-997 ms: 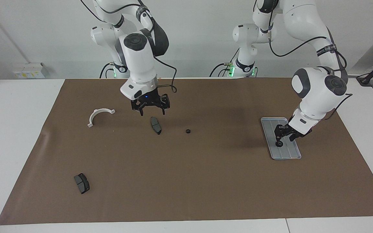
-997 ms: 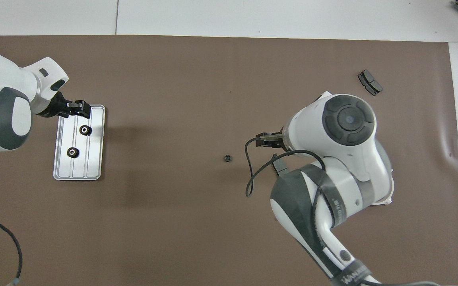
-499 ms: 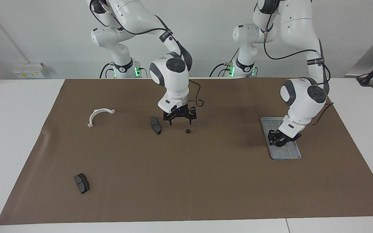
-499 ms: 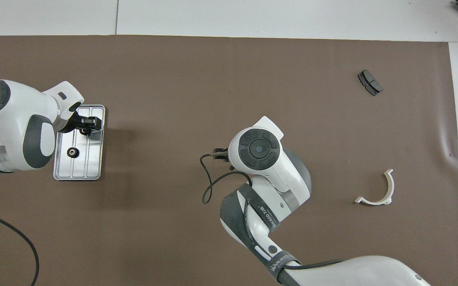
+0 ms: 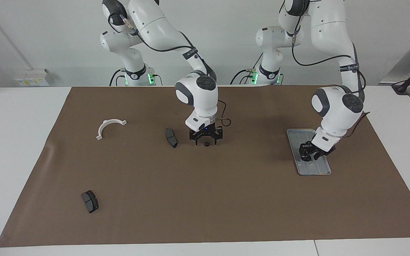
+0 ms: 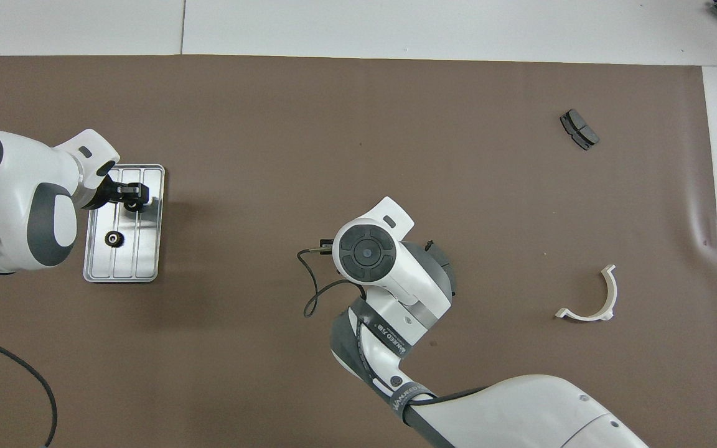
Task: Place bearing gear from tray to pile
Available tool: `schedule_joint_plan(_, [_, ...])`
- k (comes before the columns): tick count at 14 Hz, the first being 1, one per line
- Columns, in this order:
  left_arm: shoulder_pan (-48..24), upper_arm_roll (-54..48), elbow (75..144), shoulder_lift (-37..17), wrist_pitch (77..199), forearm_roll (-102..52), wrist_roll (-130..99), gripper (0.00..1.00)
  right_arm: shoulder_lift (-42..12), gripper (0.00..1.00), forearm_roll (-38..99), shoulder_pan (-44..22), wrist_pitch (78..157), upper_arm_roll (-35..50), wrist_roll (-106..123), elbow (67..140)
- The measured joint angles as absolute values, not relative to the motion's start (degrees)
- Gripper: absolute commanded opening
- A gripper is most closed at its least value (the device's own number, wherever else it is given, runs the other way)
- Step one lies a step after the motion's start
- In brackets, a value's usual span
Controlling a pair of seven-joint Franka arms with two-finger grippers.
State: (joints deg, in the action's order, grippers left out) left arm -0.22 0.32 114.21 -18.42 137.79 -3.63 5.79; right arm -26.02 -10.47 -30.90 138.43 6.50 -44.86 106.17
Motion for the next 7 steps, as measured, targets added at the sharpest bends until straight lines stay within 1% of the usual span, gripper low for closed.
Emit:
schedule_joint_plan(2, [-0.2,0.3,115.0,-18.8,139.1,-3.6,5.8,0.59,-26.4,0.44,-10.5,-31.0,138.5,6.5,-44.9,106.2])
schedule_joint_plan(3, [-0.2,0.3,115.2,-18.8,139.4,-3.6,5.8,0.58,-26.4,0.29,-10.5,-31.0,138.5,6.5,-44.9,106.1])
schedule_joint_plan(4, [-0.2,0.3,115.2,-18.9,139.6,-3.6,5.8,0.56,-26.4,0.17,-10.5,-31.0,138.5,6.4,-44.9,106.0])
schedule_joint_plan(5, [-0.2,0.2,115.2,-18.9,139.6,-3.6,5.8,0.54,-26.3,0.15,-10.5,-31.0,138.5,6.4,-44.9,105.9])
schedule_joint_plan(6, [-0.2,0.2,115.2,-18.9,139.6,-3.6,5.8,0.50,-26.3,0.11,-10.5,-31.0,138.5,6.4,-44.9,105.9])
schedule_joint_plan(7, [-0.2,0.2,115.2,-18.9,139.6,-3.6,5.8,0.40,-26.3,0.10,-10.5,-31.0,138.5,6.4,-44.9,105.8])
